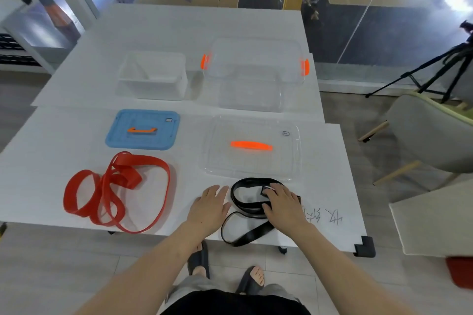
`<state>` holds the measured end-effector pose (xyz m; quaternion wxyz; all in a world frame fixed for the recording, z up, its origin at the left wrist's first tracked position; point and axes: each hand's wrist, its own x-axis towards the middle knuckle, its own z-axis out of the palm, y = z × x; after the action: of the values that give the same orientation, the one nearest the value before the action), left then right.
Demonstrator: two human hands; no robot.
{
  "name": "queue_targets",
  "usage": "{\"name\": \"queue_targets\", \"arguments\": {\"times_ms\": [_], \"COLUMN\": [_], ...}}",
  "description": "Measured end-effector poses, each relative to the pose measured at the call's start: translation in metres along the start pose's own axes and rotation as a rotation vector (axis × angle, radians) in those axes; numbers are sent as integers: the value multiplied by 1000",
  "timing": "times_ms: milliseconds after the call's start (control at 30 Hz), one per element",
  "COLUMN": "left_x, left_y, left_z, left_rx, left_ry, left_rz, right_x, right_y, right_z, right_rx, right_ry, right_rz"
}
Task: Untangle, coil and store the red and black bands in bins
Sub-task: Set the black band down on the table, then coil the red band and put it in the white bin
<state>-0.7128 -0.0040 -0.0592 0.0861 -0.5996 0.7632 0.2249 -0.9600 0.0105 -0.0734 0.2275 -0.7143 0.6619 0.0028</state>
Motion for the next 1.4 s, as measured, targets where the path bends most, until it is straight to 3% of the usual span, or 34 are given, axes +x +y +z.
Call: {"name": "queue_targets", "arguments": {"times_ms": [300,533,733,933,1033,1200,1300,1400], "left_x": [-29,-41,-50,-66,-76,-78,-80,-85], "left_y": [-62,-187,-321,-418,-442,-466,-471,-469], "left_z": [-24,-44,-71,-69,-65,-57,-61,-77], "left_rx": [8,42,37,3,57,109,86,-67], "left_ry": [222,259,242,102,-42,-111,-52,97], "left_rz": [-35,-52,-55,-71,-18,25,34,-17], "right_x": [20,56,86,104,103,104,106,106], "right_y": [-91,-201,-320,-404,-432,-458,-461,-457], "right_z": [-1,21,56,92,109,132,137,130], "right_rx": [-44,-40,-36,-48,-80,-156,-101,4], "right_ry": [81,69,65,11,-96,-260,-236,-110], "right_rz": [-156,-174,-143,-120,-120,-60,-12,63]}}
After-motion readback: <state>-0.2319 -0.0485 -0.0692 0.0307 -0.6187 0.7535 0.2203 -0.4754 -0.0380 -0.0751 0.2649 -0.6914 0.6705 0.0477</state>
